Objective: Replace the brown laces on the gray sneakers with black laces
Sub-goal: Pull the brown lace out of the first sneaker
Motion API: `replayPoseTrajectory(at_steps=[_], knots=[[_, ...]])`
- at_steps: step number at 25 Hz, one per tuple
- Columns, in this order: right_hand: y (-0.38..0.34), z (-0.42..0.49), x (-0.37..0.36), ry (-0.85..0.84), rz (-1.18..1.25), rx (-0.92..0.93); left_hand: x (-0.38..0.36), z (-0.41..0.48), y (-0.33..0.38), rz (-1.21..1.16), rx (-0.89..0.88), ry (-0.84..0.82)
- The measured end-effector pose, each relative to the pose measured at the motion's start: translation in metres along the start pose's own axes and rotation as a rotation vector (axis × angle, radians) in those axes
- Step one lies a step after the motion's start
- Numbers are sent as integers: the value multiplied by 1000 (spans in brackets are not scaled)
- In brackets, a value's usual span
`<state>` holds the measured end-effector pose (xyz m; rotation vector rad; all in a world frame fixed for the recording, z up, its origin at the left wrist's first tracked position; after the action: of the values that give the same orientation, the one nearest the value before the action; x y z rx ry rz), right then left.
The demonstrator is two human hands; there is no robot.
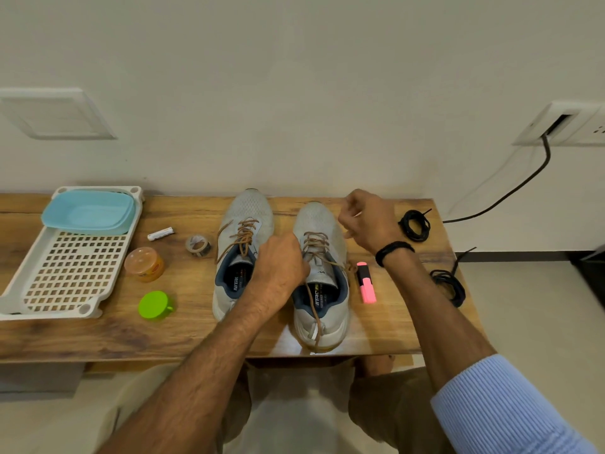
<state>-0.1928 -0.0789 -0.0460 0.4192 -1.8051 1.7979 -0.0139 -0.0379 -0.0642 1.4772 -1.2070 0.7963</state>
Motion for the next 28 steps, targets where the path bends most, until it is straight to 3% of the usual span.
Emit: replayPoseTrajectory(at_steps=[4, 7, 12, 16, 18, 23, 25, 28], knots=[[-21, -21, -44, -383, -198, 168, 4, 1, 2, 25, 10, 11], [-28, -21, -55, -418, -321, 253, 6, 1, 4, 29, 10, 9], [-28, -20, -53, -316, -304, 207, 4, 3, 3, 7, 8, -23], [-3, -9, -23, 57, -143, -144, 6, -1, 3, -60, -16, -64], [8, -12, -18, 82, -42, -258, 8, -3, 4, -66, -21, -58], [-21, -18, -46, -383, -262, 141, 7, 1, 3, -24, -44, -45], [-25, -19, -51, -436, -275, 218, 6, 3, 3, -13, -37, -36], [-29, -16, -46, -352, -225, 214, 6, 2, 3, -8, -38, -31]])
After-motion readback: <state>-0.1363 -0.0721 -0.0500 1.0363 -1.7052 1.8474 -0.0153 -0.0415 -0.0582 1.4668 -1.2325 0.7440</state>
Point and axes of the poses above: each hand's wrist, its own z-axis towards the middle knuckle, its own x-axis out of the back of the hand, y = z × x, the point moved 7 cm from there along z, towards the middle knuckle, and after that the axes turned 10 degrees about z, right-handed, at the moved point
